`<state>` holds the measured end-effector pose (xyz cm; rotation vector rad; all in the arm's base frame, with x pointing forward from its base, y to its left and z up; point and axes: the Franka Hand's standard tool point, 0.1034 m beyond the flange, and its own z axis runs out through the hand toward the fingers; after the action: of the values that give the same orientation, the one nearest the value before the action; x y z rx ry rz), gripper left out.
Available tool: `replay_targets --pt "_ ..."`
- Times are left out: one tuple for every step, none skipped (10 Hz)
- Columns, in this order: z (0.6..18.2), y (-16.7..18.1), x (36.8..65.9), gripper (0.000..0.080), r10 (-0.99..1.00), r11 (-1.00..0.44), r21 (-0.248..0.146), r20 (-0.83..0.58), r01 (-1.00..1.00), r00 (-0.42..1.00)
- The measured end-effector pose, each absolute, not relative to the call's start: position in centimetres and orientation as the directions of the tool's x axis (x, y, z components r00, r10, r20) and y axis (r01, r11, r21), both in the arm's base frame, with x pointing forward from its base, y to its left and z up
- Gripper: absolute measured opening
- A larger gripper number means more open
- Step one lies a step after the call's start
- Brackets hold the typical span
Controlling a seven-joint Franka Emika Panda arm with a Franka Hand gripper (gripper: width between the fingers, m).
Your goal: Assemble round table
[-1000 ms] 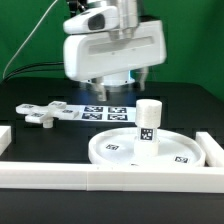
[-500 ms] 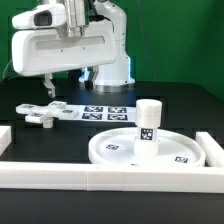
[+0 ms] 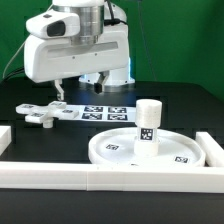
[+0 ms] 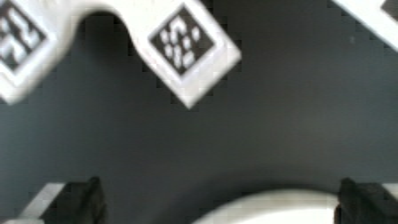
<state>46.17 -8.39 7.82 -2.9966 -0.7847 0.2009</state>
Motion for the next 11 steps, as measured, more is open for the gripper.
replay_targets --pt "7.8 -9.2 45.9 0.0649 0.470 -0.883 -0.051 -0.134 0.468 0.872" --pt "7.7 -10.9 45.9 0.0649 0.452 -0.891 0.005 -0.070 0.454 0.889" --pt "7.5 -12.7 44.9 0.0649 0.498 -0.866 0.019 -0.051 0.499 0.866" --pt "7.5 -14.3 44.7 0.0649 0.527 -0.849 0.023 -0.032 0.528 0.849" --pt "7.5 -13.6 45.0 0.0649 0.491 -0.870 0.021 -0.031 0.492 0.870" --pt "7.5 -13.3 45.0 0.0649 0.506 -0.862 0.020 -0.031 0.507 0.862" --pt "7.5 -13.4 45.0 0.0649 0.504 -0.863 0.020 -0.031 0.505 0.863" --pt "7.4 -13.6 44.9 0.0649 0.498 -0.867 0.025 -0.027 0.498 0.867" --pt "7.0 -14.5 44.2 0.0649 0.479 -0.877 0.027 -0.029 0.480 0.877" --pt "6.5 -15.0 43.4 0.0649 0.465 -0.885 0.019 -0.040 0.466 0.885" --pt "6.1 -15.1 43.0 0.0649 0.456 -0.889 0.013 -0.046 0.457 0.889"
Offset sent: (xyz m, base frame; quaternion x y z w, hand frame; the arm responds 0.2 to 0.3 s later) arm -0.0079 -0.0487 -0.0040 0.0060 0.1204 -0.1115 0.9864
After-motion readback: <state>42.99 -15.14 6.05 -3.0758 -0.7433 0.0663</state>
